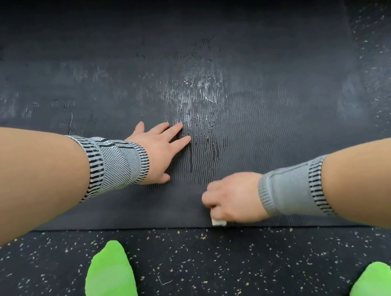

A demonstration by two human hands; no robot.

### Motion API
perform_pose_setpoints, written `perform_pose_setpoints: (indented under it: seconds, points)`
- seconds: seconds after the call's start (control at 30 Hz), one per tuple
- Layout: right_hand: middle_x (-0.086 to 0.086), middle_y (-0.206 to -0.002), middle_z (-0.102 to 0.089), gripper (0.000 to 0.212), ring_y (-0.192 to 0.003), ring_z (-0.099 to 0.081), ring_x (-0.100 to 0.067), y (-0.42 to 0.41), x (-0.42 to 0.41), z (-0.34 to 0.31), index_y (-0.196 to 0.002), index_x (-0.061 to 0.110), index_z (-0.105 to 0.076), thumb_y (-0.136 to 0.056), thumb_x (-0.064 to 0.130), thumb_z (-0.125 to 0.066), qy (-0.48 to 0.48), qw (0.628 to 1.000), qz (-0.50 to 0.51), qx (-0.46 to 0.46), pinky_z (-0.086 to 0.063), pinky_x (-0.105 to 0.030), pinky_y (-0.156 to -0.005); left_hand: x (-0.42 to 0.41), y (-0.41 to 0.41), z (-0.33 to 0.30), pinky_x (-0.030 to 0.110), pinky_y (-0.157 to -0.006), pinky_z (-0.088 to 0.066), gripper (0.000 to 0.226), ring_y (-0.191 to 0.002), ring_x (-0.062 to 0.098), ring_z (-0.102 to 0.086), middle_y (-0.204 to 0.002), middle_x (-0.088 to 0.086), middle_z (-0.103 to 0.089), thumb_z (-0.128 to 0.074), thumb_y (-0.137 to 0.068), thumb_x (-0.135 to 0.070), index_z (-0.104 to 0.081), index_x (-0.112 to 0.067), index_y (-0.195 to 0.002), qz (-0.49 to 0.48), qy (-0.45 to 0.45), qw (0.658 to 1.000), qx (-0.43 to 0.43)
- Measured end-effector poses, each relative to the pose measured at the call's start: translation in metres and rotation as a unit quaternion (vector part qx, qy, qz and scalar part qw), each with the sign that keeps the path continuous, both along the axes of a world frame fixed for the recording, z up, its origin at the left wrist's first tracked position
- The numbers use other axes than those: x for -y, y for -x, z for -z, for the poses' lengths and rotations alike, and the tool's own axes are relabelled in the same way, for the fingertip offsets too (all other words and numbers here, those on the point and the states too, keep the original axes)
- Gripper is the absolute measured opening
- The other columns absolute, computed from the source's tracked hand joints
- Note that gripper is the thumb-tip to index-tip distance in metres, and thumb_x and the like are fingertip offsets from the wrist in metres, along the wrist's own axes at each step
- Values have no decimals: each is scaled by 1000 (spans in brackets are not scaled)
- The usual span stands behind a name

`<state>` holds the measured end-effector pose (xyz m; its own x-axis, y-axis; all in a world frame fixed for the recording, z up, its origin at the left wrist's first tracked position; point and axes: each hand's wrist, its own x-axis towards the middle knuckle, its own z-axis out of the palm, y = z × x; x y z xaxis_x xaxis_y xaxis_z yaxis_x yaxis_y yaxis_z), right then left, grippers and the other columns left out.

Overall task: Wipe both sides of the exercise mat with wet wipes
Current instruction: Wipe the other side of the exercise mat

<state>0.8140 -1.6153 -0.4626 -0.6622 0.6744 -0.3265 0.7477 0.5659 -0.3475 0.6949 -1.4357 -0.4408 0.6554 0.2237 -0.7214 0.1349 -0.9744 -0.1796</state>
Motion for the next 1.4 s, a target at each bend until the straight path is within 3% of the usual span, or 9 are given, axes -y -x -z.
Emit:
perform_pose_setpoints:
  seconds: [0.13, 0.3, 0.57, 0.67, 0.8, 1.0, 1.1, 1.23, 1.4]
  points:
    - [-10, -100, -53, 10, -87, -51, -29, 2, -7, -3, -91, 8, -66, -81, 9, -64, 38, 996, -69, 30, -51, -39, -59, -3, -1, 0, 59, -116, -19, 99, -151, 25, 3, -163, 2, 17, -59, -89, -55, 11, -30, -155, -3, 0, 1000, 4]
    - [-4, -114, -42, 16, -102, -47, -25, -61, -56, -4, -104, 16, -54, -89, 13, -54, -28, 970, 191, 148, -47, -35, -75, -3, 0, 2, 57, -116, -20, 99, -151, 25, 3, -162, 2, 18, -59, -89, -54, 11, -31, -155, -6, 12, 1000, 5]
    - [-3, -76, -55, 26, -63, -53, -22, -22, -4, 9, -66, 16, -60, -54, 11, -83, -59, 998, -2, -14, -47, -25, -45, -8, -4, 2, 54, -119, -18, 94, -151, 25, 6, -162, 1, 19, -54, -92, -54, 12, -30, -155, -8, 16, 1000, 12]
    - [-5, -82, -55, 27, -69, -57, -25, -49, -34, 10, -74, 16, -63, -57, 8, -81, -75, 993, 81, 29, -47, -28, -48, -7, -4, 3, 54, -118, -19, 87, -151, 25, 5, -163, 2, 16, -49, -95, -51, 9, -28, -155, -3, 14, 999, 29]
    - [-5, -110, -46, 23, -99, -51, -25, -77, -62, 4, -111, 16, -55, -88, 11, -54, -44, 950, 281, 130, -42, -33, -76, -5, -9, 3, 53, -118, -20, 81, -151, 25, 4, -163, 2, 15, -45, -97, -48, 9, -28, -155, 4, 17, 999, 29]
    - [-1, -76, -52, 32, -60, -53, -19, -40, -2, 11, -70, 17, -58, -53, 12, -85, -65, 991, 114, 16, -41, -24, -41, -11, -14, 1, 53, -118, -20, 80, -151, 24, 4, -163, 1, 15, -45, -98, -48, 9, -30, -155, -2, 18, 999, 31]
    - [-5, -78, -54, 31, -59, -56, -23, -54, -27, 5, -75, 14, -61, -54, 10, -84, -57, 989, 130, 51, -40, -25, -44, -12, -11, 4, 52, -118, -20, 79, -151, 24, 3, -163, 1, 14, -43, -98, -49, 7, -30, -155, 1, 15, 999, 31]
    - [-5, -115, -46, 25, -95, -56, -28, -79, -74, 2, -117, 15, -52, -93, 14, -47, -36, 932, 344, 114, -43, -31, -73, -12, -12, 6, 50, -119, -20, 74, -151, 23, 2, -164, 1, 6, -42, -98, -50, 0, -31, -156, -1, 17, 998, 53]
    - [-9, -93, -54, 13, -72, -58, -30, -63, -41, 8, -93, 11, -60, -80, 9, -64, -58, 970, 233, 50, -39, -28, -57, -19, -18, 8, 47, -118, -23, 70, -150, 23, -4, -161, 0, -9, -44, -98, -49, -7, -33, -155, 0, 23, 995, 98]
